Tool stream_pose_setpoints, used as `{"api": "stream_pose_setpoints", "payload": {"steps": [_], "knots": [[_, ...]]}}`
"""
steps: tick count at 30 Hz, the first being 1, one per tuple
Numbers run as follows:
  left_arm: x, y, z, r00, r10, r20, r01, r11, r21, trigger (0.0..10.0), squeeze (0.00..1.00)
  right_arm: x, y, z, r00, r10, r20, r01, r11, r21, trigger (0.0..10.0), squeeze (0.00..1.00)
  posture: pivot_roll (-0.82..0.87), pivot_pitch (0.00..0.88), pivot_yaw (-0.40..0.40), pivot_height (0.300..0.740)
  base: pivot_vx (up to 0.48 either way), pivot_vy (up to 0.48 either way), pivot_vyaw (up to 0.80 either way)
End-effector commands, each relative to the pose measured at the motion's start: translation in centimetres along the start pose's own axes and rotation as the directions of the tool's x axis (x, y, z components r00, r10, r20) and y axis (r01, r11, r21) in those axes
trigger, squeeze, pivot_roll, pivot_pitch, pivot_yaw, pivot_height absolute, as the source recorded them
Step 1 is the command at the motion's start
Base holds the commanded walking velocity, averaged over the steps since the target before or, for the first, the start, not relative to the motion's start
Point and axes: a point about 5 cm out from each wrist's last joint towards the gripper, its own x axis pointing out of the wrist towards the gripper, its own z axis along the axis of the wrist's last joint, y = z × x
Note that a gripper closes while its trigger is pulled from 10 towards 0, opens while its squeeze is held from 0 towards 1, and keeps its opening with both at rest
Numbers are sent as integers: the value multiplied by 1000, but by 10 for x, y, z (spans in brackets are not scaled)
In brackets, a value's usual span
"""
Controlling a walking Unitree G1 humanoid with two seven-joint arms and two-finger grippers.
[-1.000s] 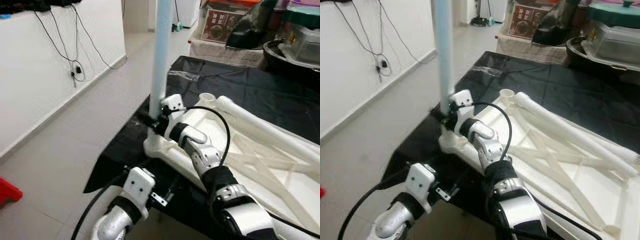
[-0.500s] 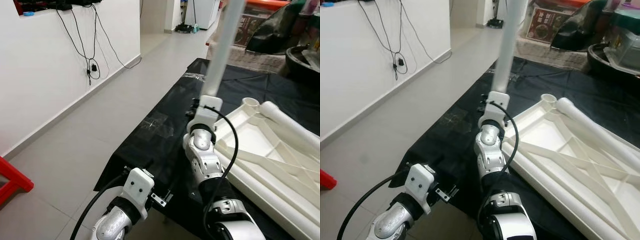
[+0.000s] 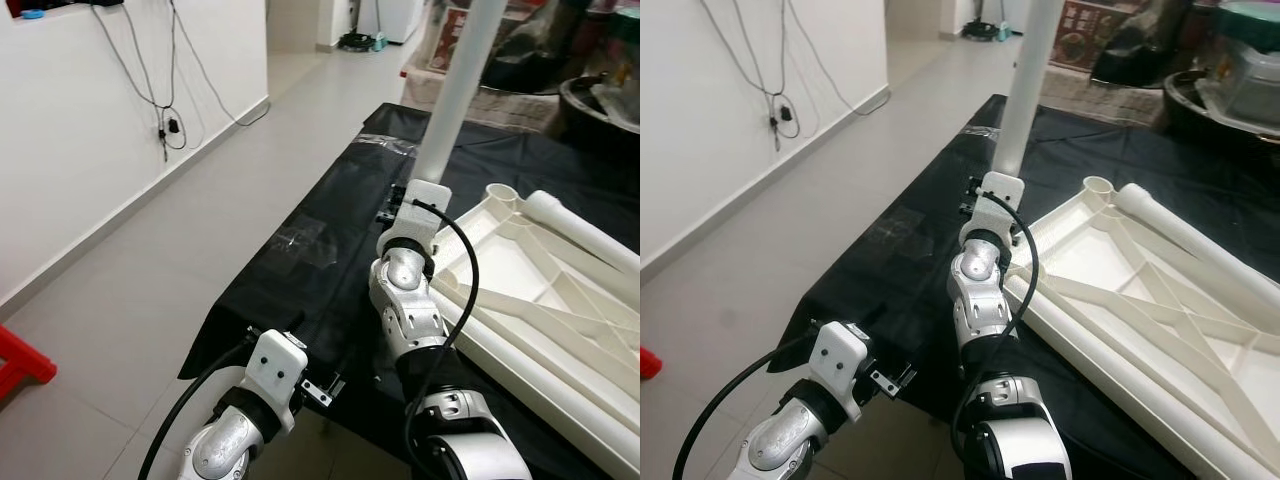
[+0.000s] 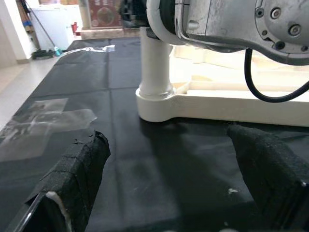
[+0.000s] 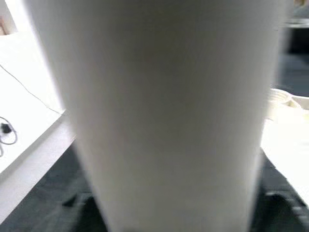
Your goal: Building children table
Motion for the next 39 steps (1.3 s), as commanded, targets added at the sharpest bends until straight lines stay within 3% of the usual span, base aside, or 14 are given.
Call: {"api": "stream_pose_setpoints", "payload": {"steps": [1, 2, 3, 7, 16, 17, 18, 20, 21, 23, 34, 35, 36, 39], "knots": [[-1, -1, -5, 1000, -7, -23, 7, 1000, -12, 10000, 0, -13, 4, -20, 998, 29, -63, -26, 998, 51, 10000, 1000, 117, 100, -61, 740, 0, 0, 0], [-1, -1, -5, 1000, -6, -23, 6, 1000, -11, 10000, 0, -13, 7, -19, 996, 75, -57, -71, 995, 73, 10000, 1000, 117, 100, -61, 740, 0, 0, 0], [-1, -1, -5, 1000, -6, -24, 6, 1000, -11, 10000, 0, -13, 12, -16, 984, 172, -47, -166, 980, 112, 10000, 0, 114, 103, -60, 740, 0, 0, 0], [-1, -1, -5, 1000, -6, -25, 5, 1000, -12, 10000, 0, -11, 14, -10, 954, 300, -13, -295, 945, 143, 10000, 0, 112, 105, -56, 740, 0, 0, 0], [-1, 0, -4, 1000, -5, -23, 5, 1000, -12, 10000, 0, -9, 13, -10, 732, 680, -38, -666, 726, 168, 10000, 0, 112, 107, -58, 740, 0, 0, 0], [0, 0, -4, 1000, -5, -23, 5, 1000, -12, 10000, 0, -12, 11, -16, 618, 781, -88, -769, 624, 137, 10000, 0, 112, 108, -59, 740, 0, 0, 0], [0, 0, -4, 1000, -5, -23, 5, 1000, -12, 10000, 0, -12, 11, -16, 618, 781, -88, -769, 624, 137, 10000, 0, 112, 108, -59, 740, 0, 0, 0], [0, 0, -4, 1000, -4, -23, 3, 1000, -11, 10000, 0, -19, 11, -28, 350, 916, -196, -912, 381, 151, 10000, 0, 119, 110, -62, 740, 0, 0, 0], [0, 0, -4, 1000, -4, -23, 3, 1000, -11, 10000, 0, -19, 11, -28, 350, 916, -196, -912, 381, 151, 10000, 0, 119, 110, -62, 740, 0, 0, 0], [0, -1, -4, 1000, -1, -22, 0, 1000, -11, 10000, 0, -25, 16, -30, 144, 961, -235, -964, 190, 188, 10000, 0, 126, 110, -67, 740, 0, 0, 0], [-1, -1, -3, 1000, 1, -22, -1, 1000, -13, 10000, 0, -27, 24, -19, -111, 976, -189, -968, -63, 245, 10000, 0, 133, 119, -65, 740, 0, 0, 0], [-1, -1, -3, 1000, 1, -22, -1, 1000, -13, 10000, 0, -27, 25, -18, -122, 976, -182, -967, -76, 244, 5843, 0, 133, 118, -65, 740, 0, 0, 0], [-1, -1, -3, 1000, 1, -22, -1, 1000, -13, 10000, 0, -27, 25, -18, -122, 976, -182, -967, -76, 244, 5843, 0, 133, 118, -65, 740, 0, 0, 0], [-1, -1, -3, 1000, 1, -23, -1, 1000, -13, 10000, 0, -27, 26, -18, -127, 978, -165, -968, -86, 237, 0, 0, 134, 120, -62, 740, 0, 0, 0]]}}
